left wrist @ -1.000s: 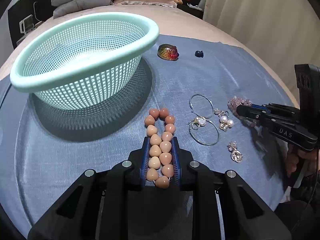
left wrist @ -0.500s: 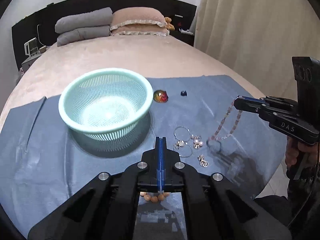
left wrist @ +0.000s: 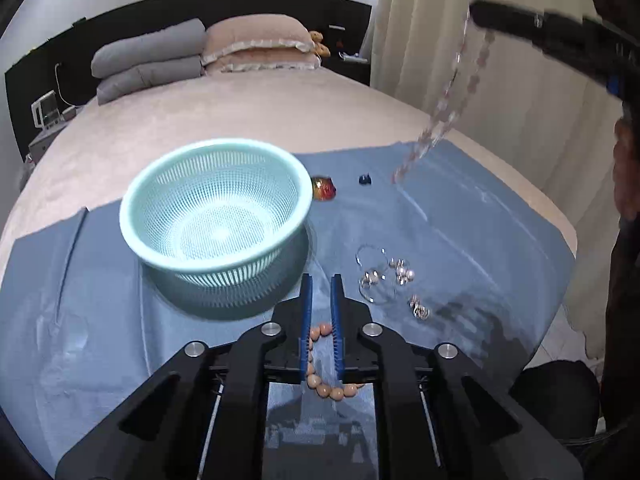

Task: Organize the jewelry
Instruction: 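Carry bracelet with left tool into basket while right tool drops necklace there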

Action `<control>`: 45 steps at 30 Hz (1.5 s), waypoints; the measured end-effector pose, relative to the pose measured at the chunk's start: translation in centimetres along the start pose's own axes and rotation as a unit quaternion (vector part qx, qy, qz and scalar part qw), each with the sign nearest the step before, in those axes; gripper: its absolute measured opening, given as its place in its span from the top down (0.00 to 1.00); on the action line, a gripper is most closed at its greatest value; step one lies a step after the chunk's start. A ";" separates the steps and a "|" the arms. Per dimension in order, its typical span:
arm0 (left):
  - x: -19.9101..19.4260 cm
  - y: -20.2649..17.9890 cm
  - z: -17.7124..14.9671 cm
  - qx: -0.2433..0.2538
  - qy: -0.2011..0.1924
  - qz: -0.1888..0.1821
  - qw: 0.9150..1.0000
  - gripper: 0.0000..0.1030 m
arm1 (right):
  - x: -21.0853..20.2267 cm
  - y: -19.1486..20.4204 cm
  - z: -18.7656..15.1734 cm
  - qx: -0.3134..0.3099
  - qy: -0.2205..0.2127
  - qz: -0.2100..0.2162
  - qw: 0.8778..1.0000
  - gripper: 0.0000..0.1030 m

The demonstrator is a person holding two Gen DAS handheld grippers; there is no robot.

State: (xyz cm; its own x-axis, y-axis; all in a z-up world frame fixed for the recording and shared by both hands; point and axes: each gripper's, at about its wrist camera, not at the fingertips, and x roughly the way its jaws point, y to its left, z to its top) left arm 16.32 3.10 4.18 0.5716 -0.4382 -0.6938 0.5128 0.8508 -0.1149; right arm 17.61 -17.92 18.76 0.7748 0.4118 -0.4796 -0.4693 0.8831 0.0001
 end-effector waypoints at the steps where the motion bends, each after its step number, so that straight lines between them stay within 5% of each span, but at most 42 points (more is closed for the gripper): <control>1: 1.0 0.2 -0.7 0.000 0.013 -0.003 1.000 0.76 | 0.1 0.1 0.1 -0.002 0.000 -0.001 1.000 0.95; 9: 7.0 1.1 -5.4 -0.007 0.081 -0.008 0.997 0.71 | 0.4 0.9 1.3 -0.010 -0.008 -0.005 1.000 0.95; 11: 7.2 1.0 -6.0 -0.005 0.072 -0.011 0.997 0.71 | 0.7 1.2 1.5 -0.013 -0.008 -0.002 1.000 0.95; 13: 7.4 0.9 -6.1 0.002 0.068 -0.002 0.998 0.88 | 1.1 1.4 1.8 -0.017 -0.007 -0.003 1.000 0.95; 19: 5.9 1.6 -5.1 -0.013 0.059 -0.025 0.998 0.88 | 2.4 2.1 2.9 -0.030 -0.009 -0.002 1.000 0.95; 36: -5.1 4.5 5.6 -0.004 -0.066 0.011 0.998 0.88 | 8.0 3.3 6.0 0.002 -0.034 0.036 0.999 0.95; 45: -2.8 7.2 10.3 -0.003 -0.077 0.043 0.996 0.88 | 14.0 1.2 3.0 0.035 0.022 0.064 0.997 0.94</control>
State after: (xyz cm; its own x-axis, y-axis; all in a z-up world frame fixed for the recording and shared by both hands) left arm 25.05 7.48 12.60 0.7042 -0.4032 -0.5844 0.4551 0.8881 -0.0643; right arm 29.13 -10.41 14.65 0.6906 0.5139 -0.5089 -0.5315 0.8378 0.1247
